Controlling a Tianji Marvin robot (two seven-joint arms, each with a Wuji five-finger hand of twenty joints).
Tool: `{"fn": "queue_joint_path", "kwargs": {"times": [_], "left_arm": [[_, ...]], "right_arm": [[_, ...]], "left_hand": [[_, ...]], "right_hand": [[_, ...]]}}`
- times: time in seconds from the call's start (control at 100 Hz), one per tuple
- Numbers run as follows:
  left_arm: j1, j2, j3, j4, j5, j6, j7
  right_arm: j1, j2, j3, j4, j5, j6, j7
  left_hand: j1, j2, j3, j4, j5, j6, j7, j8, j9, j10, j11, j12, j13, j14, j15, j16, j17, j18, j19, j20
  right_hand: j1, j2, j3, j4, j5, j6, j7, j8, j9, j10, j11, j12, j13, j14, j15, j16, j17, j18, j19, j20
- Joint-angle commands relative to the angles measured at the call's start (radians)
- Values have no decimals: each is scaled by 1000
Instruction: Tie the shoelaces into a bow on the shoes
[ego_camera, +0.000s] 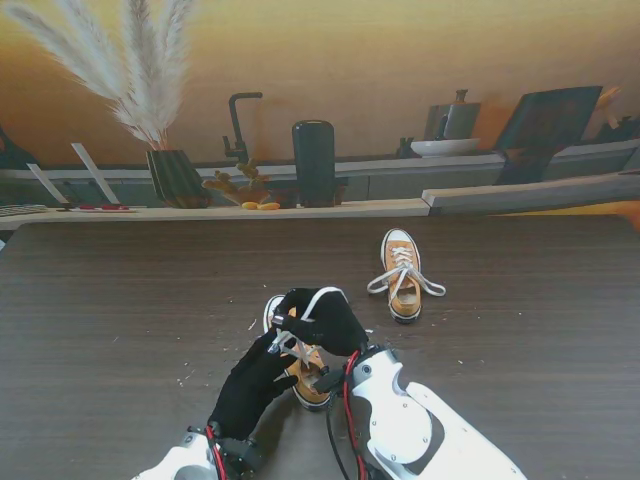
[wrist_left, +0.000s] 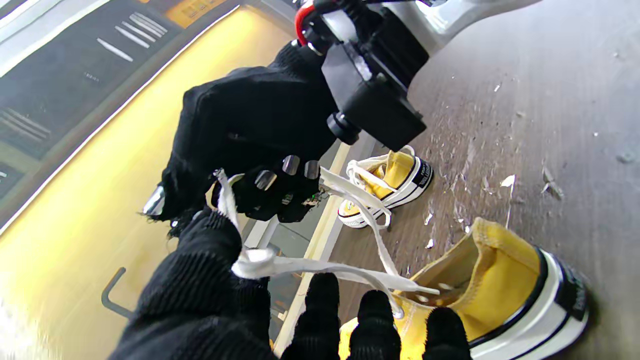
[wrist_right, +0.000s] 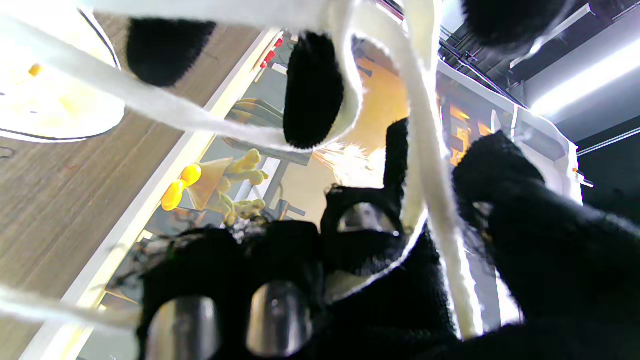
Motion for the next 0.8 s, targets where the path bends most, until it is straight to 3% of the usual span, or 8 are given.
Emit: {"fn": "queue_joint_path", "kwargs": {"times": [0.0, 0.11, 0.24, 0.38, 0.58, 0.68, 0.79], "left_arm": [[19, -8, 6, -19, -14, -13, 1], [29, -15, 4, -35, -90, -14, 12], [36, -26, 2, -60, -171, 11, 47], [38, -35, 19, -88, -165, 19, 119], [44, -43, 37, -130, -128, 29, 198], [39, -44, 37, -132, -122, 31, 202], [36, -47, 39, -139, -125, 41, 220]], "right_arm": [[-5, 4, 1, -1, -1, -3, 14], [-5, 6, 2, -1, -3, -3, 18], [-6, 6, 2, 0, -7, -3, 18], [-6, 8, 2, 2, -11, -2, 20], [-7, 8, 4, 3, -11, -1, 21], [-7, 8, 4, 4, -10, -2, 22], [-7, 9, 4, 5, -9, -3, 22]], "left_hand": [[-12, -50, 21, 19, -17, -70, 25, -6, 0, -48, 10, 19, -17, -35, 0, -10, -6, -80, -12, -5], [-14, -92, 78, 1, 2, -45, 82, 47, 13, -59, 30, 27, -2, -39, 7, -6, -6, -76, -9, -8], [-7, -131, 131, -54, 56, 0, 228, 176, 82, -43, 90, 55, 45, -29, 35, 8, 17, -62, -1, -4], [9, -189, 133, -116, 69, -3, 428, 345, 134, -56, 148, 80, 78, -21, 64, 20, 38, -52, 8, 2], [89, -210, 55, -116, 70, -54, 774, 504, 238, -84, 232, 116, 128, -12, 132, 36, 68, -34, 16, 5], [80, -201, 45, -121, 76, -51, 804, 517, 267, -96, 248, 122, 138, -13, 149, 38, 70, -31, 17, 5], [91, -187, 39, -118, 56, -23, 835, 525, 304, -79, 249, 117, 151, -2, 189, 33, 80, -23, 19, 4]], "right_hand": [[38, 9, -9, 1, -23, -33, 7, -16, 58, 16, -11, -14, 15, 7, 22, -14, 17, 4, 250, -11], [39, 7, -9, 2, -23, -34, 7, -15, 59, 15, -13, -14, 16, 8, 21, -15, 17, 6, 249, -12], [39, 7, -9, 2, -24, -37, 7, -14, 58, 14, -14, -14, 16, 8, 21, -16, 17, 8, 248, -13], [39, 6, -9, 2, -23, -40, 8, -13, 58, 15, -16, -13, 15, 8, 22, -16, 17, 8, 248, -14], [41, 5, -8, 3, -24, -40, 8, -13, 58, 14, -18, -12, 15, 8, 21, -17, 17, 8, 248, -15], [42, 5, -8, 3, -23, -41, 8, -13, 59, 14, -18, -12, 15, 8, 21, -18, 17, 9, 248, -15], [42, 5, -8, 3, -23, -40, 8, -13, 58, 13, -17, -11, 15, 8, 21, -18, 17, 9, 248, -15]]}}
